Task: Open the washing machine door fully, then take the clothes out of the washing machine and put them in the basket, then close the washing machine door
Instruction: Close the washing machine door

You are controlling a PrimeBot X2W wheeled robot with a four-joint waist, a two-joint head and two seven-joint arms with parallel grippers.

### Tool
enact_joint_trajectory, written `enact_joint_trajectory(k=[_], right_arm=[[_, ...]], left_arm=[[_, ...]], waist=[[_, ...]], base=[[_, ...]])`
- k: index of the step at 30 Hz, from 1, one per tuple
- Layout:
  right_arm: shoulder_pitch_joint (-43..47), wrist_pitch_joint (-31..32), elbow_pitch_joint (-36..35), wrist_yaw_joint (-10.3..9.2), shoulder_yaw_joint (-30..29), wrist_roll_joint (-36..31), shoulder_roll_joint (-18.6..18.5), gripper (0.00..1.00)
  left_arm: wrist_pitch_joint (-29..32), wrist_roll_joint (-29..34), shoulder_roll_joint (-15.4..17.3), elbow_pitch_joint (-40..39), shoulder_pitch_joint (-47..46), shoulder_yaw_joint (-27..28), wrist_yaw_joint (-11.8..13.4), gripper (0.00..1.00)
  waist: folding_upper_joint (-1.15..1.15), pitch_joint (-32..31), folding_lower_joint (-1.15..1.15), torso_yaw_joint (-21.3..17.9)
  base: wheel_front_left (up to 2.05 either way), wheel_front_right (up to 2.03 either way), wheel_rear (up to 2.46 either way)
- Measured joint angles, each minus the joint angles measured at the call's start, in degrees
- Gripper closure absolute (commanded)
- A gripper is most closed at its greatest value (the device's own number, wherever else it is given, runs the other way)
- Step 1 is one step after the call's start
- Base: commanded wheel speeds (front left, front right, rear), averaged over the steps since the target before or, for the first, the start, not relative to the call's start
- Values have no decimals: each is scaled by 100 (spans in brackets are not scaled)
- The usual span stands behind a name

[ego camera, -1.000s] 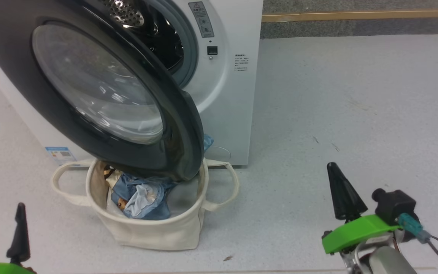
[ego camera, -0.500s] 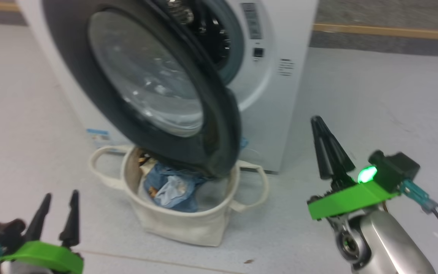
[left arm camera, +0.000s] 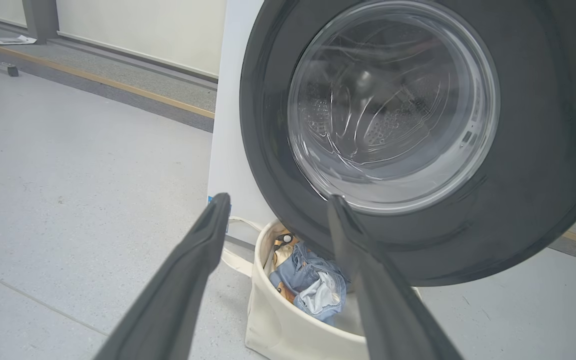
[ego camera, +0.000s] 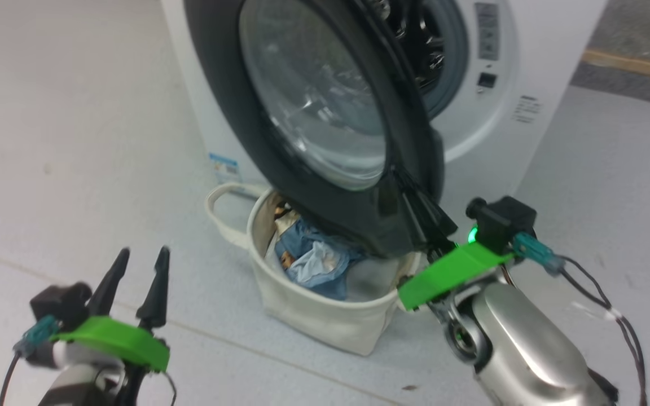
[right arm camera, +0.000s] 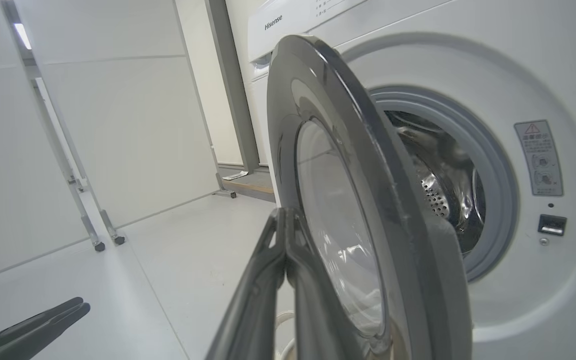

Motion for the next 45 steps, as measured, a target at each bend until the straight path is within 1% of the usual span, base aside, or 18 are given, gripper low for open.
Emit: enact_joint_trajectory(k=[6,12,16,20,26,35,41,45], right_arm=[[-344,0,689,0,16,46,92,100],[-344,0,1058,0,-20,498,96,100],[-372,0,1293,0,-328,642,100,100],[-549,1,1424,5,-623,644,129,100],[-845,1,1655,5,-1238,581,131,100],[-1732,0,2182,5,-1775,383,129,100],[-2323,0,2575,5,-2301,417,123,100],[-2636,0,2738,5,-2564,632,122,100]], left_arm=[[0,0,-149,25,-355,-190,-1,0],[0,0,-192,86,-447,-249,-1,0],[0,0,-201,90,-485,-261,-1,0],[0,-2,-218,97,-603,-230,-1,0],[0,-7,-238,81,-722,-254,-1,0],[0,-10,-246,81,-906,-212,-1,0],[-1,-9,-293,77,-1095,-204,-1,0],[-1,-10,-302,76,-1168,-130,-1,0]], waist=[[0,263,0,229],[0,467,0,302],[0,581,0,262],[0,711,0,200],[0,899,0,155],[0,1301,0,67],[0,1606,0,83],[0,1806,0,118]], base=[[0,0,0],[0,0,0],[0,0,0],[0,0,0],[0,0,0],[0,0,0],[0,0,0],[0,0,0]])
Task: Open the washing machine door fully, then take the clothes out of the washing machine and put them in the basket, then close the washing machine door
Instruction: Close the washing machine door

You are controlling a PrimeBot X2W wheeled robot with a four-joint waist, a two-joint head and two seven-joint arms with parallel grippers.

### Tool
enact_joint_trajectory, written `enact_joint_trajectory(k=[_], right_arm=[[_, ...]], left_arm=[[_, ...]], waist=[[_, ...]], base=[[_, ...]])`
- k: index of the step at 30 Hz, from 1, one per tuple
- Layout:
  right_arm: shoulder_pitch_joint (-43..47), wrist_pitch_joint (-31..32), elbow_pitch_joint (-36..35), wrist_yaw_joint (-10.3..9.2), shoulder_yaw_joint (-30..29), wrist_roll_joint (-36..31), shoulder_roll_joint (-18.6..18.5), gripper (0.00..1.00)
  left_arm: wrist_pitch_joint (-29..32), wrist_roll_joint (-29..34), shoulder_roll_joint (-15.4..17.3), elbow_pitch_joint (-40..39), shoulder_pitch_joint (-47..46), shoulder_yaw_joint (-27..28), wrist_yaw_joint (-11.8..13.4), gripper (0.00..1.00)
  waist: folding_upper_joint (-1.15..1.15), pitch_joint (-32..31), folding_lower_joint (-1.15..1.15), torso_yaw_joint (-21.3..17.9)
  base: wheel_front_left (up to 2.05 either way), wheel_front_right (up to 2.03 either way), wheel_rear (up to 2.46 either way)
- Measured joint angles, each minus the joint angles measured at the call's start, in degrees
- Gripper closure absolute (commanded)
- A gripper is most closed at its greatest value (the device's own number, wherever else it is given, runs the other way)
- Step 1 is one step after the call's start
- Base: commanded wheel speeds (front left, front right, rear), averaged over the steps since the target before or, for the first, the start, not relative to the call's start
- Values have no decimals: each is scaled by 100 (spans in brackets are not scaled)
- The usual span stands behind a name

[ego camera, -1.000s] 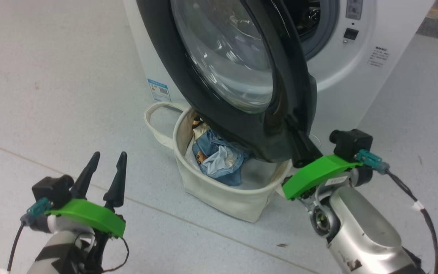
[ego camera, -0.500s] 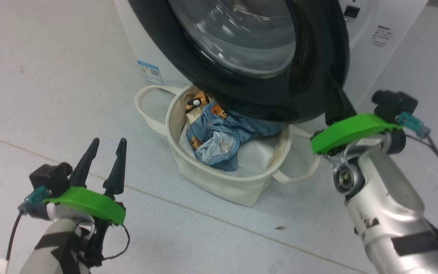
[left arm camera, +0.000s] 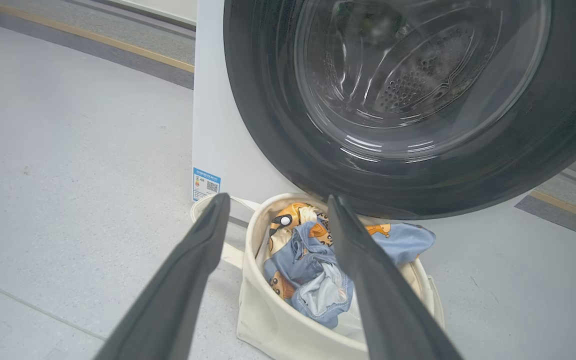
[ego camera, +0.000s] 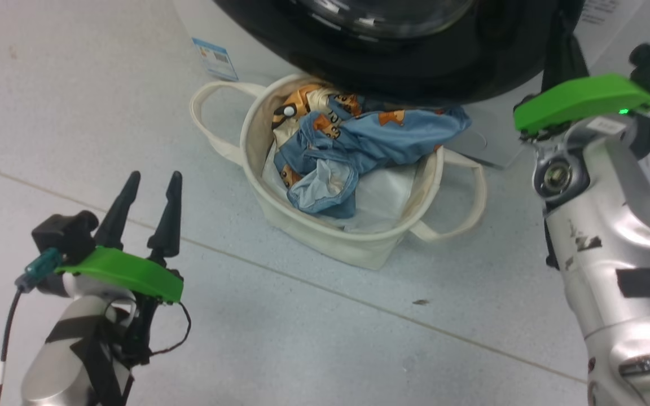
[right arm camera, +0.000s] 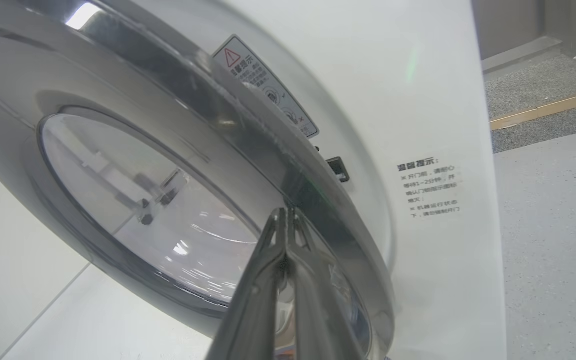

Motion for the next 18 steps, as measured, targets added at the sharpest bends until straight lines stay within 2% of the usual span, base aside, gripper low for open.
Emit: enact_joint_trajectory(k=[4,18], right_arm=[[-310,0,144,0,-148,-60,-1,100],[-519,0,194,1,-634,-403,23,100]], left_arm=[[0,0,7,-21,-35,151,0,0],[0,1,8,-112,-82,359,0,0]], waist=[[0,199,0,24],[0,469,0,126]], base=[[0,0,0],[0,0,0]])
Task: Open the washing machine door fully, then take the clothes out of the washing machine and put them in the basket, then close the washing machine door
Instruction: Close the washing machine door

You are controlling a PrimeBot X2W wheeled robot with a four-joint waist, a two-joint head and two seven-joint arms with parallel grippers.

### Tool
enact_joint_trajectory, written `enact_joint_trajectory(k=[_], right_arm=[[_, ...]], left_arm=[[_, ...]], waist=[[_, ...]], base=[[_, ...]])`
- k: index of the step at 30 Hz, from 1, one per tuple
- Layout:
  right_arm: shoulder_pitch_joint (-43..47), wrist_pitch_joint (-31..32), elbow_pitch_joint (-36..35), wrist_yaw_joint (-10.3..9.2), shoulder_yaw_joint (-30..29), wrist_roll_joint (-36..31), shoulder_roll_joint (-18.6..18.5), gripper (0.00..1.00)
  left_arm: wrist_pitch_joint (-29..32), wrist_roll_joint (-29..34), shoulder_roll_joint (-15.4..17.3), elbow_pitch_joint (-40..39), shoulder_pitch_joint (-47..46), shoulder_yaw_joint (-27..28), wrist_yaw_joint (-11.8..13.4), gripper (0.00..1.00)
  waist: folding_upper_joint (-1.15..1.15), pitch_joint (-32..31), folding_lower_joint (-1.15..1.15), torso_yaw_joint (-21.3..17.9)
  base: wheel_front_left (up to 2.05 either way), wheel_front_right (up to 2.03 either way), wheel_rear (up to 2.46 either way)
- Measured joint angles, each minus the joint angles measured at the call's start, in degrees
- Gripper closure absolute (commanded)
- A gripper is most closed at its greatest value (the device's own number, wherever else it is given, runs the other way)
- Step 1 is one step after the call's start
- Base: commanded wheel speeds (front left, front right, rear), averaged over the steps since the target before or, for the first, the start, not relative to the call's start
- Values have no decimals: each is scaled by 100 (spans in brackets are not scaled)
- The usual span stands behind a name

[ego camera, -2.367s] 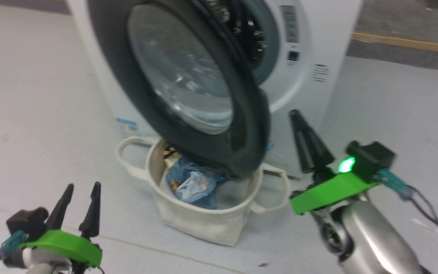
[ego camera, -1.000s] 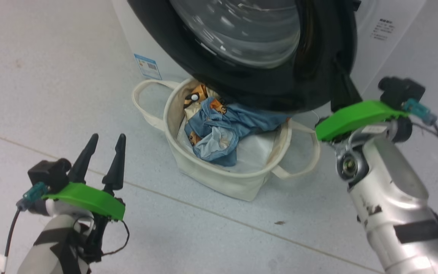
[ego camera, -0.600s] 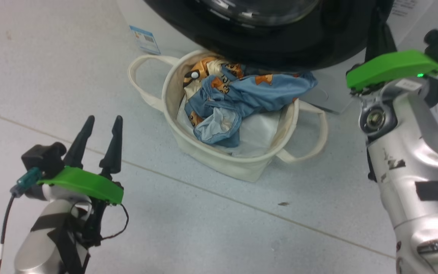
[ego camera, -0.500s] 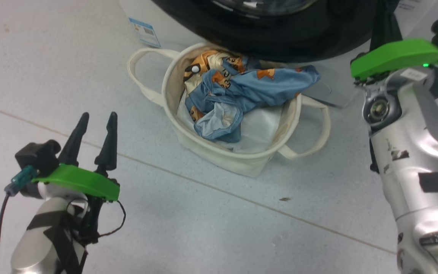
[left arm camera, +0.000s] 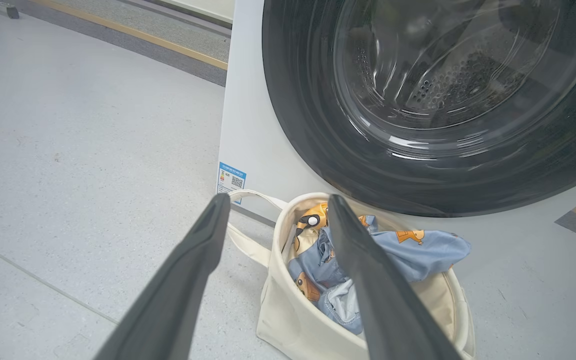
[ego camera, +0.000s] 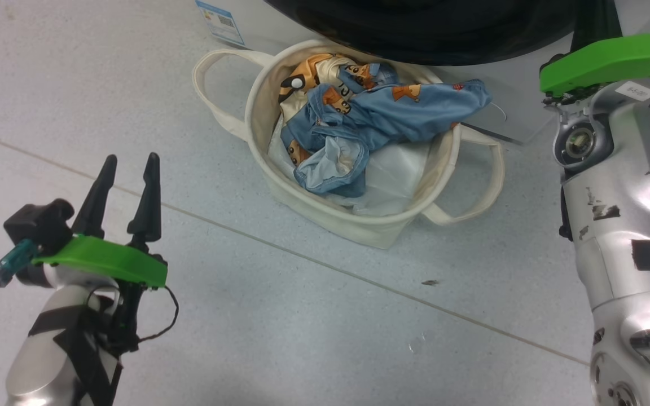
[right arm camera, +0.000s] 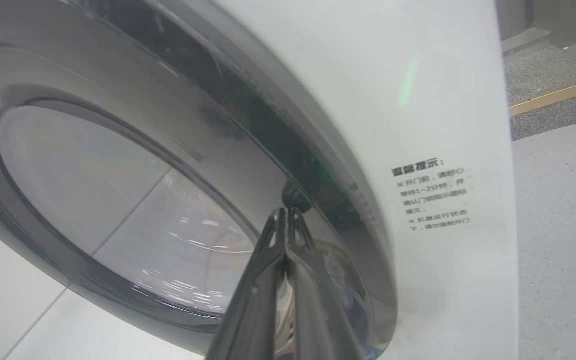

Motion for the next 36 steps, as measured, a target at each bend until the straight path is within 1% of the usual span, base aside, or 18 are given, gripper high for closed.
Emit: enact_joint_trajectory(k=[1,2,3,6,11,15,22,27,33,36], right_arm=[[-4,-1,4,0,9,0,3,100],[-19,-9,43,0,34,1,3,64],[-37,-16,88,0,53,1,3,0],[-101,-16,178,1,156,0,13,0],[-90,-16,257,-1,556,-38,5,0],[66,-16,122,-1,907,-209,-44,0],[1095,-16,-282,-1,1042,-397,-33,0],[1766,-16,-566,-1,1047,-686,-29,0],[2557,-16,-1138,-1,1173,-1156,-41,0],[2964,-16,-1505,-1,1118,-1217,-58,0]], left_arm=[[0,0,2,-7,0,20,0,0],[0,0,5,-10,1,42,0,0],[0,0,8,-11,1,66,0,0],[0,0,25,-36,3,136,0,0],[0,-1,41,-60,40,225,0,0],[0,-1,179,-67,190,326,0,0],[0,67,557,-169,683,505,0,0],[0,97,843,-296,1117,519,0,0],[0,-201,1143,-587,1525,481,0,0],[0,-338,1304,-646,1753,446,0,0]], waist=[[0,5,0,-6],[0,5,0,-14],[0,-1,0,-26],[0,-18,0,-69],[0,-141,0,-135],[0,-342,0,-216],[0,-910,0,-436],[0,-1412,-1,-662],[0,-1900,-1,-1025],[0,-2079,-1,-1237]], base=[[0,0,0],[0,0,0],[0,0,0],[0,0,0],[0,0,0],[0,0,0],[0,0,0],[0,0,0],[0,0,0],[0,0,0]])
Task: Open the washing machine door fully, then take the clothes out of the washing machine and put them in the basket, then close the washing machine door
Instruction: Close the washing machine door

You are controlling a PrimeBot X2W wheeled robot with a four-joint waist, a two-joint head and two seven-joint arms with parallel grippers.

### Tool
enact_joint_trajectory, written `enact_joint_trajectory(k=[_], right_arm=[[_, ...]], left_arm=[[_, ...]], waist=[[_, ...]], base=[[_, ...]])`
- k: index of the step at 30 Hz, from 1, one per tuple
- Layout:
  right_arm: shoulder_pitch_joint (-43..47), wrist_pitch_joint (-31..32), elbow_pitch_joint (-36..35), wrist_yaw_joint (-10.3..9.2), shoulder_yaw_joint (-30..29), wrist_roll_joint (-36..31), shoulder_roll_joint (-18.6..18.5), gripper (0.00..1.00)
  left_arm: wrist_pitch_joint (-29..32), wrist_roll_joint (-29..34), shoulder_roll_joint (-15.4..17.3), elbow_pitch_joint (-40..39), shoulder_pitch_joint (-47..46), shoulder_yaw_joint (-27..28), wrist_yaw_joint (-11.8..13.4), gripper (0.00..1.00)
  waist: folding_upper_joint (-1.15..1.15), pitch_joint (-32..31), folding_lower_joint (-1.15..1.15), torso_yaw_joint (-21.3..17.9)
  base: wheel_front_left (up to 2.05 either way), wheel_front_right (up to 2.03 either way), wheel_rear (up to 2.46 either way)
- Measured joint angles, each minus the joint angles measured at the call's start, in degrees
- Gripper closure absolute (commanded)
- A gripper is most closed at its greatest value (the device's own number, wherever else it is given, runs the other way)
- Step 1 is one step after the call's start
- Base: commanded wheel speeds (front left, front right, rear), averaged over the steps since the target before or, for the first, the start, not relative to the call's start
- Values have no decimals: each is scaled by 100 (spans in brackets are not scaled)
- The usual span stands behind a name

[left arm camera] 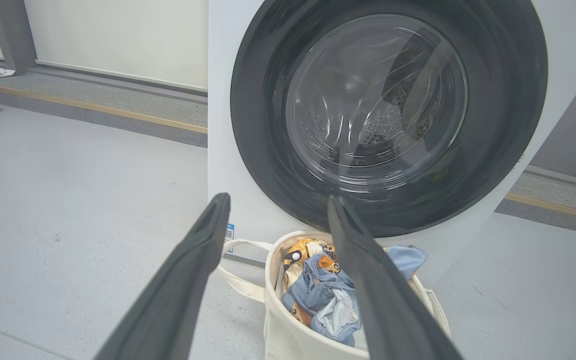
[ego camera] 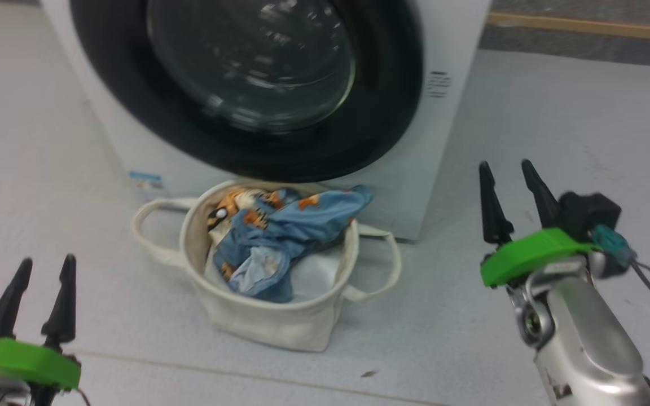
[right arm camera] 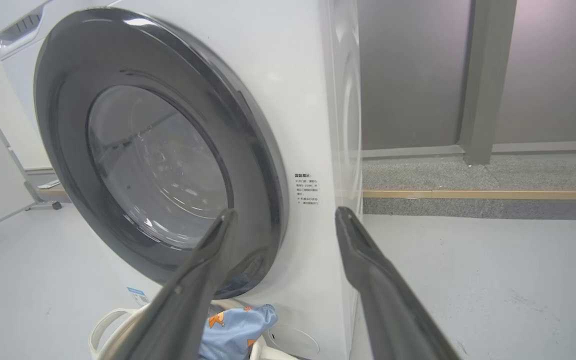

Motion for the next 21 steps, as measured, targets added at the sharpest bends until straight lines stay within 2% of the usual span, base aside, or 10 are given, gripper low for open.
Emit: enact_joint_trajectory(k=[10,21], right_arm=[[851,0,-711,0,-316,-119,-57,0],[1351,0,-951,0,-328,-93,-121,0]], left_arm=[[0,-378,73,118,226,132,0,0],[0,-381,168,153,248,-286,0,0]], waist=[[0,-349,0,-611],[0,-621,0,-835]], base=[[0,0,0],[0,0,0]])
